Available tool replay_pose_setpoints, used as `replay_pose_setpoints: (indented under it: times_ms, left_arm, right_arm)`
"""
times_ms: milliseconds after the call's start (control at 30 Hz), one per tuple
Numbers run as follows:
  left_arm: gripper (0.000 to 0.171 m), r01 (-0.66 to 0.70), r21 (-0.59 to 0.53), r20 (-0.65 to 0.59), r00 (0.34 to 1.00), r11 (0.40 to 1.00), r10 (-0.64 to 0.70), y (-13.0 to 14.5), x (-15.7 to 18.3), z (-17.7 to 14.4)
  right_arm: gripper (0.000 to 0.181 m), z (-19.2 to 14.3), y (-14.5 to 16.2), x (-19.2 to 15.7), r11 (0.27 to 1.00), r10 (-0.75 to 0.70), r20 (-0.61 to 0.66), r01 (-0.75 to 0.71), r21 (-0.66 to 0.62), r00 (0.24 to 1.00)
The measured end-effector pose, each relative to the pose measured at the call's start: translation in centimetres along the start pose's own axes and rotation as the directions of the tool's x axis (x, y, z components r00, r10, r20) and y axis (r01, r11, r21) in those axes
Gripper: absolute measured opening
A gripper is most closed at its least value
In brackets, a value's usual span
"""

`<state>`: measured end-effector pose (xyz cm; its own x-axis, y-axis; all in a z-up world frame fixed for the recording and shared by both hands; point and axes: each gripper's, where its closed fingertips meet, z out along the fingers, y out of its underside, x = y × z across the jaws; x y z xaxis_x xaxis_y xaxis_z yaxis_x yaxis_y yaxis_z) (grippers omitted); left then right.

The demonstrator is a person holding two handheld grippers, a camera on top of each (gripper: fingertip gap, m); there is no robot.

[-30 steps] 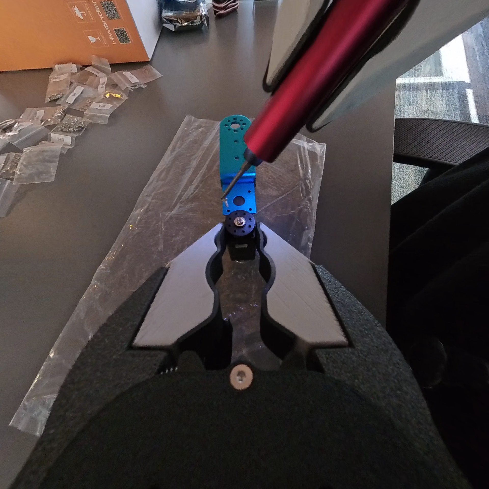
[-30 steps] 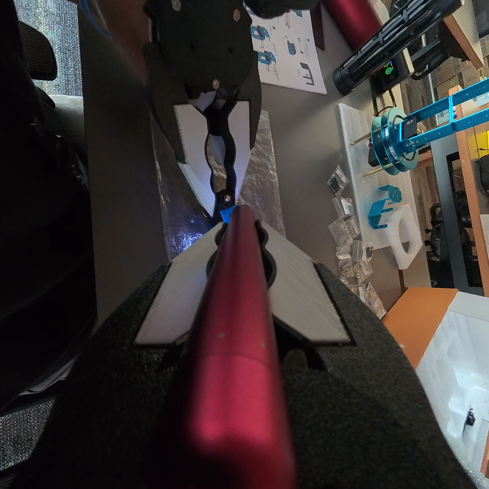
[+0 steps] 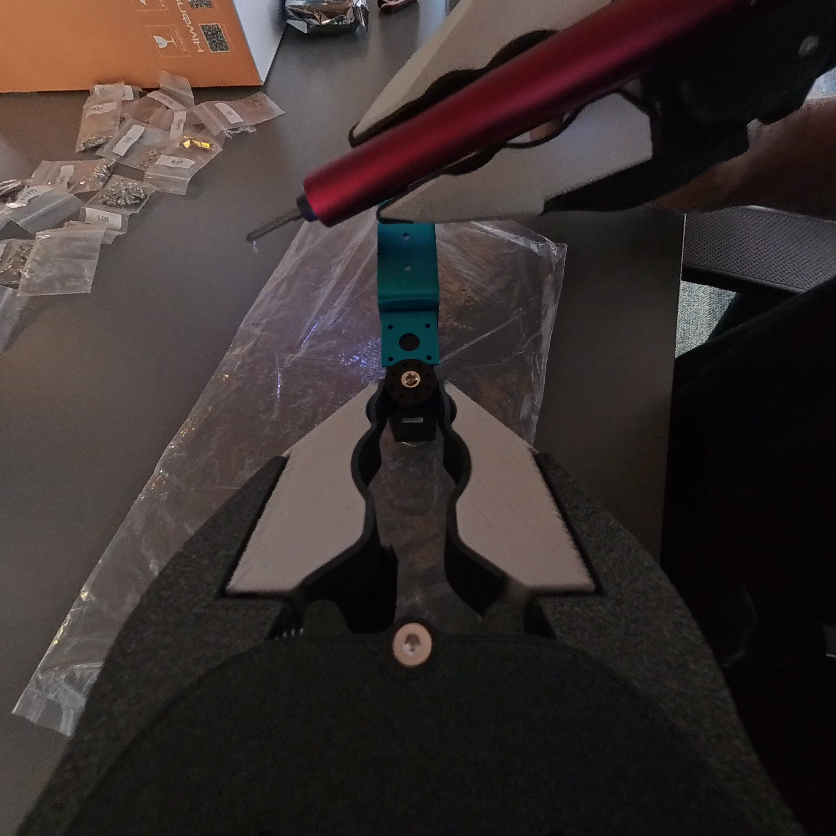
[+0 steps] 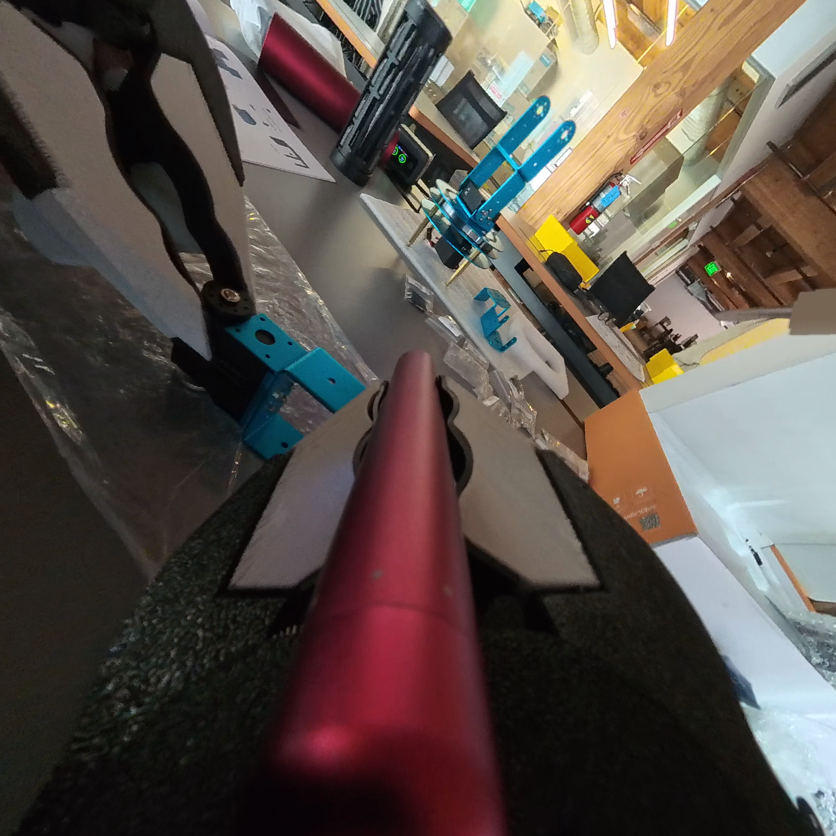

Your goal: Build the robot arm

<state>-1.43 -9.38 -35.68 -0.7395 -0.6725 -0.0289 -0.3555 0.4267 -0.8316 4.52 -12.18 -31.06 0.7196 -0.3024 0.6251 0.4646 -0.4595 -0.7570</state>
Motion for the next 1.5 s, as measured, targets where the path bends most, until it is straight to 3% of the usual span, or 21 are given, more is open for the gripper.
replay_pose_setpoints:
  times_ms: [1300, 1500]
  left_arm:
    - [0.02, 0.004, 0.009, -0.001, 1.0, 1.0, -0.004, 0.2, -0.2, -0.5]
    - [0.02, -0.01, 0.004, 0.009, 1.0, 1.0, 0.01, 0.3, -0.2, -0.5]
  right_arm:
    - [0.022, 0.2, 0.3, -0.5, 1.0, -0.013, 0.016, 0.013, 0.001, 1.0]
    - [0.021, -1.0, -2.5, 0.3, 0.999, 0.01, 0.076, -0.013, 0.046, 0.997]
